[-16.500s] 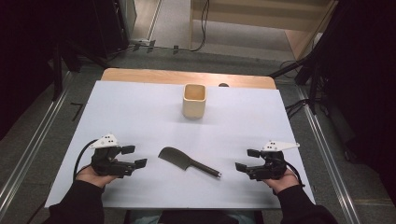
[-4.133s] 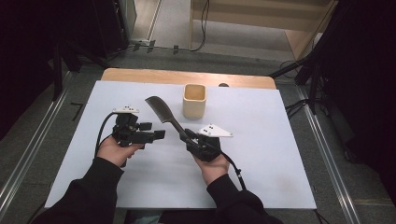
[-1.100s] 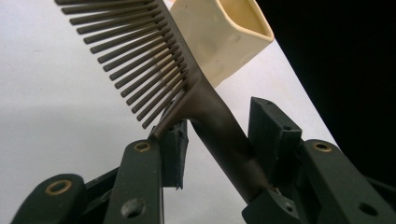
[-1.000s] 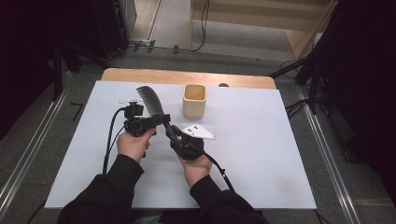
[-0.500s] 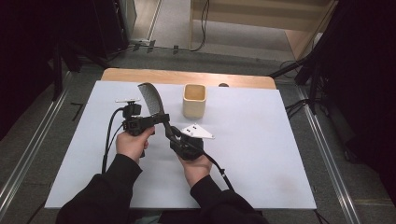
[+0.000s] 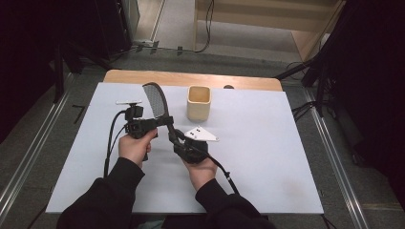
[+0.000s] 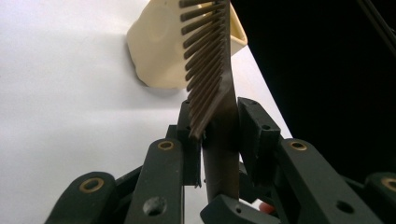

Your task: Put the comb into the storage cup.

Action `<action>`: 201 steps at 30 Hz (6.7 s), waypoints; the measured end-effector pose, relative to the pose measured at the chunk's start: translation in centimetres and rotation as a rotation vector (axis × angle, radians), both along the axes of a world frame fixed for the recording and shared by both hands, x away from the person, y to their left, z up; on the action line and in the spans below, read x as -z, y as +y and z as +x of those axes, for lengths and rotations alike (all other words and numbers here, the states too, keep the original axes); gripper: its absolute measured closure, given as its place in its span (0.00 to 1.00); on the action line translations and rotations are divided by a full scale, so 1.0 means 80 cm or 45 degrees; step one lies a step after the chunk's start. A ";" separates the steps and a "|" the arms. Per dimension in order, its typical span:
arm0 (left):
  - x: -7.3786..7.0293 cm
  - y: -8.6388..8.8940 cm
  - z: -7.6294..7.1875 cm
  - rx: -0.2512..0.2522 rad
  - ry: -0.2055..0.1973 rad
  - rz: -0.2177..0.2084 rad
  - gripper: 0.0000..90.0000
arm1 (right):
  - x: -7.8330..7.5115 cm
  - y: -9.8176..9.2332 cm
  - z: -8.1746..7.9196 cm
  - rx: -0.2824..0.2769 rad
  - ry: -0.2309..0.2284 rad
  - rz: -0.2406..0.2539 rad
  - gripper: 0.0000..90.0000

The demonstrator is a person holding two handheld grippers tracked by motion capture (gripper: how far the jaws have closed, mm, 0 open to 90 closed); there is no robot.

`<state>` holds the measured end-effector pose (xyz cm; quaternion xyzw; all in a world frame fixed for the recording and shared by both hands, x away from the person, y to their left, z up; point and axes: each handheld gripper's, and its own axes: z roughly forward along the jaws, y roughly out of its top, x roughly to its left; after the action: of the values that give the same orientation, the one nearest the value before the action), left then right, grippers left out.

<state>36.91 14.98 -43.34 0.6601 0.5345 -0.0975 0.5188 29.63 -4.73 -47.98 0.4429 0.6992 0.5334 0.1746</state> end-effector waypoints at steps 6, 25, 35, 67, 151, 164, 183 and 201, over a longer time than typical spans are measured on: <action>-0.001 0.002 0.000 -0.003 -0.013 0.008 0.81 | 0.001 -0.002 -0.001 -0.051 0.030 -0.035 0.66; -0.005 0.013 0.002 -0.047 -0.096 0.140 0.81 | -0.005 -0.016 -0.002 -0.190 0.030 -0.073 0.40; -0.005 0.015 0.002 -0.049 -0.103 0.167 0.81 | -0.009 -0.033 0.000 -0.275 0.047 -0.043 0.28; -0.005 0.014 0.002 -0.048 -0.124 0.190 0.81 | -0.015 -0.088 -0.012 -0.288 0.045 -0.189 0.23; -0.026 -0.017 0.024 0.086 -0.219 0.167 0.81 | 0.002 -0.268 -0.075 -0.102 0.105 -0.252 0.22; -0.037 -0.035 0.035 0.134 -0.241 0.161 0.81 | 0.004 -0.267 -0.075 -0.107 0.116 -0.256 0.22; -0.056 -0.057 0.050 0.171 -0.290 0.162 0.81 | 0.006 -0.268 -0.074 -0.091 0.134 -0.275 0.22; -0.079 -0.067 0.070 0.189 -0.341 0.165 0.81 | 0.006 -0.267 -0.075 -0.097 0.136 -0.273 0.22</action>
<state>42.54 9.58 -37.01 0.7367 0.4155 -0.0120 0.5333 23.65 -26.11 -48.48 0.4226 0.7768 0.4375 0.1633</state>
